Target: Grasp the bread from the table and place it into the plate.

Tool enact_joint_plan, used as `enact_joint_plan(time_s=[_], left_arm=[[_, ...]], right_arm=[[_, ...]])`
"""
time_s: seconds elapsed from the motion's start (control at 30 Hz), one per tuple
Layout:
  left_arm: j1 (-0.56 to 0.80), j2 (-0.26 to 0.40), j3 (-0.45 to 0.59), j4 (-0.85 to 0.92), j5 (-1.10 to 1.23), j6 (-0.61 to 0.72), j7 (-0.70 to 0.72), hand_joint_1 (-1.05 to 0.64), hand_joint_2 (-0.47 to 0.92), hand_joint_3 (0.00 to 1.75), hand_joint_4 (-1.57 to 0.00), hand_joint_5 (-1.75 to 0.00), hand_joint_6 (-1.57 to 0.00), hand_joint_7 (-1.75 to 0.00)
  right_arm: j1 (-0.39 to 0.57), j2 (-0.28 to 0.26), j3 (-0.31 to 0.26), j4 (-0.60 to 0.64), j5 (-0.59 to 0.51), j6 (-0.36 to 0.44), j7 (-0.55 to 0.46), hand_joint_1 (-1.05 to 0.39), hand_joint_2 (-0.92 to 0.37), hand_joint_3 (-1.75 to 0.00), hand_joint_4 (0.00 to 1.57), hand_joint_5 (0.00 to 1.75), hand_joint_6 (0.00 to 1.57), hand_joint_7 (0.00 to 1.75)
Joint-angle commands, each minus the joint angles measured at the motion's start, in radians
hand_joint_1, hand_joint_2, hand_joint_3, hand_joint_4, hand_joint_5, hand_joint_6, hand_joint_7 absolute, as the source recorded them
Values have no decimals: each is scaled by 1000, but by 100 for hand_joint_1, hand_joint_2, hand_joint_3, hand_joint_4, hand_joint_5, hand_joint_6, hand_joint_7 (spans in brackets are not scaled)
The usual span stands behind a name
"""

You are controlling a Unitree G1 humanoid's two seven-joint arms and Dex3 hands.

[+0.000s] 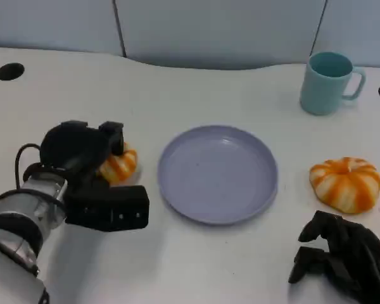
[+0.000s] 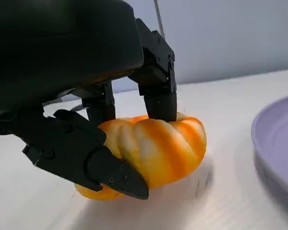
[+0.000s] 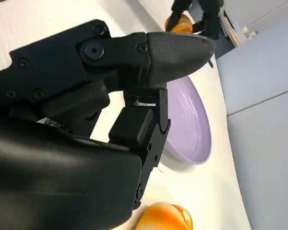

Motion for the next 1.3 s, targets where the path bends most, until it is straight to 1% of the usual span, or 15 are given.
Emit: enact_joint_plan(time_s=[0.03,0.13,0.2,0.33,0.43,0.7,0.83,0.9,1.0,1.07,1.13,1.2,1.23,1.27,1.3], left_arm=[[-44,4,5,-18,-6,-29,48,-19,88,41,-80,-175,-58,-175],[-54,-4,-3,-23,0,-63,74,-16,78,58,-82,-175,-61,-175],[-65,-18,-11,-29,8,-79,94,-16,75,61,-82,-175,-61,-175],[-86,-33,-28,-40,18,-132,101,-16,61,90,-86,-175,-65,-175],[-105,-43,-31,-47,7,-192,68,-19,60,96,-87,-175,-67,-175],[-164,-73,-59,-68,21,-302,34,-25,60,97,-90,-175,-72,-175],[-175,-109,-53,-62,-2,-335,-46,-30,70,87,-90,-175,-72,-175],[-170,-130,-60,-56,1,-339,-64,-29,64,97,-92,-175,-74,-175],[-164,-148,-69,-51,8,-331,-72,-33,66,95,-93,-175,-75,-175],[-160,-163,-83,-49,17,-320,-76,-33,70,77,-94,-175,-72,-175],[-161,-171,-97,-47,24,-308,-95,-34,72,71,-93,-175,-73,-175],[-162,-178,-100,-45,24,-300,-113,-33,74,67,-92,-175,-71,-175],[-163,-180,-102,-45,25,-296,-116,-32,72,65,-91,-175,-69,-162],[-163,-183,-105,-44,25,-289,-117,-31,71,66,-90,-175,-67,-162],[-164,-187,-106,-44,24,-284,-121,-31,71,68,-91,-175,-66,-169]], right_arm=[[13,0,3,-8,-2,4,-12,-45,-92,-39,127,103,116,97],[17,-1,4,-13,2,7,-9,-45,-92,-39,127,103,116,97],[19,-2,6,-15,3,8,-6,-44,-92,-38,127,103,116,97],[22,-5,10,-15,0,0,1,-44,-92,-40,126,103,116,97],[28,-5,13,-24,-5,7,-11,-44,-92,-40,126,103,116,97],[27,-11,16,-38,2,35,-15,-42,-92,-41,126,104,115,98],[24,-13,18,-35,0,37,-12,-43,-92,-41,125,104,115,98],[21,-11,19,-29,-2,34,-14,-42,-92,-42,125,105,114,98],[16,-10,20,-20,-1,28,-9,-42,-92,-42,125,105,114,98],[14,-7,20,-18,2,29,-8,-43,-92,-41,125,104,115,98],[13,-4,20,-14,5,24,-5,-44,-92,-41,125,104,115,97],[11,-3,19,-12,9,25,0,-44,-92,-41,125,104,116,97],[10,-2,19,-12,11,27,0,-45,-92,-40,126,104,116,97],[10,-2,20,-12,10,25,1,-46,-92,-39,126,103,116,97],[10,-2,22,-13,8,21,1,-47,-92,-39,126,103,117,97]])
